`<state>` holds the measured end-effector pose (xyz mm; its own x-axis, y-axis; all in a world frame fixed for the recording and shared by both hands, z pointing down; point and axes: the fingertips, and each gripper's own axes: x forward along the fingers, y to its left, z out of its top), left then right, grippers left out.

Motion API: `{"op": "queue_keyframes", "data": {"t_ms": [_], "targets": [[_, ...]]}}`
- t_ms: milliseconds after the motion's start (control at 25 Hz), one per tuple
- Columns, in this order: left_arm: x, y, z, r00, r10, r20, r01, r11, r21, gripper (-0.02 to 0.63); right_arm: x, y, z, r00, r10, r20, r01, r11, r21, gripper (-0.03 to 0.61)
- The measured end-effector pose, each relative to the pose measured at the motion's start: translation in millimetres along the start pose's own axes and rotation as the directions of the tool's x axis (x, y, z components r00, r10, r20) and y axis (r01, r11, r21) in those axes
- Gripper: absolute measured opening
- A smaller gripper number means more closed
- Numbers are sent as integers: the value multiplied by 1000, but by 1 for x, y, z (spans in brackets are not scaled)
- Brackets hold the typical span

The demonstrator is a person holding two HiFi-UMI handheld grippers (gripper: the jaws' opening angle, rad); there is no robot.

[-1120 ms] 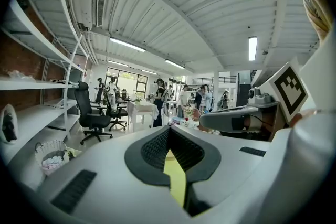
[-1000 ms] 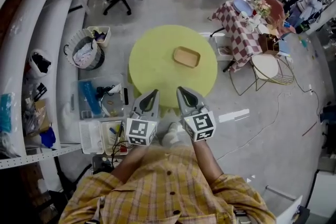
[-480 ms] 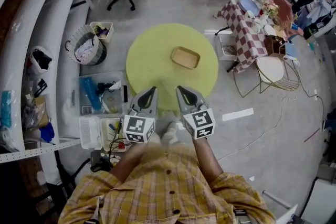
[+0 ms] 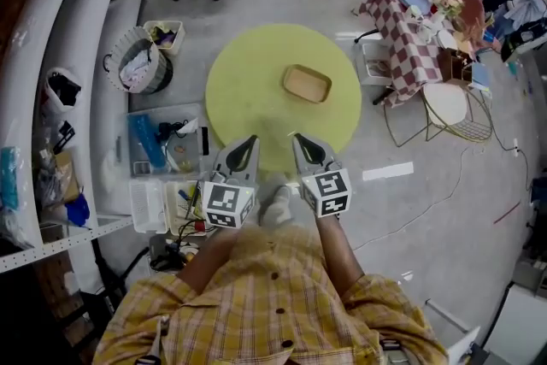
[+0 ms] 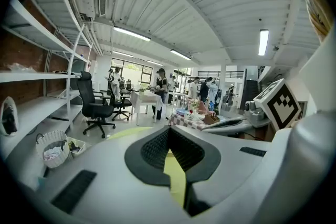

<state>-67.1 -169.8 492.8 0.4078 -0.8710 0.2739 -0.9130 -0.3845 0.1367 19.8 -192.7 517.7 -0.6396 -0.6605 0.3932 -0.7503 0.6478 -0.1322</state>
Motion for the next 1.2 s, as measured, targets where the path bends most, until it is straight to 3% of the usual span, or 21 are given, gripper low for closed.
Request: {"op": "queue_keyframes", "data": {"t_ms": [280,1120,1200], "targets": [[4,12,-8,1000,-20,-25,20,1000,-4,5,20,0,-19,998,-21,-63,23,999,26,-2],[12,21,-35,996,-46,-76,44,999,-32,4,75,5,-78,980,16,-200,-10,1000,28,2],[13,20,-36,996,-49,-79,47,998,-32,5,78,4,-82,977,20,-214,-13,999,36,43]]}}
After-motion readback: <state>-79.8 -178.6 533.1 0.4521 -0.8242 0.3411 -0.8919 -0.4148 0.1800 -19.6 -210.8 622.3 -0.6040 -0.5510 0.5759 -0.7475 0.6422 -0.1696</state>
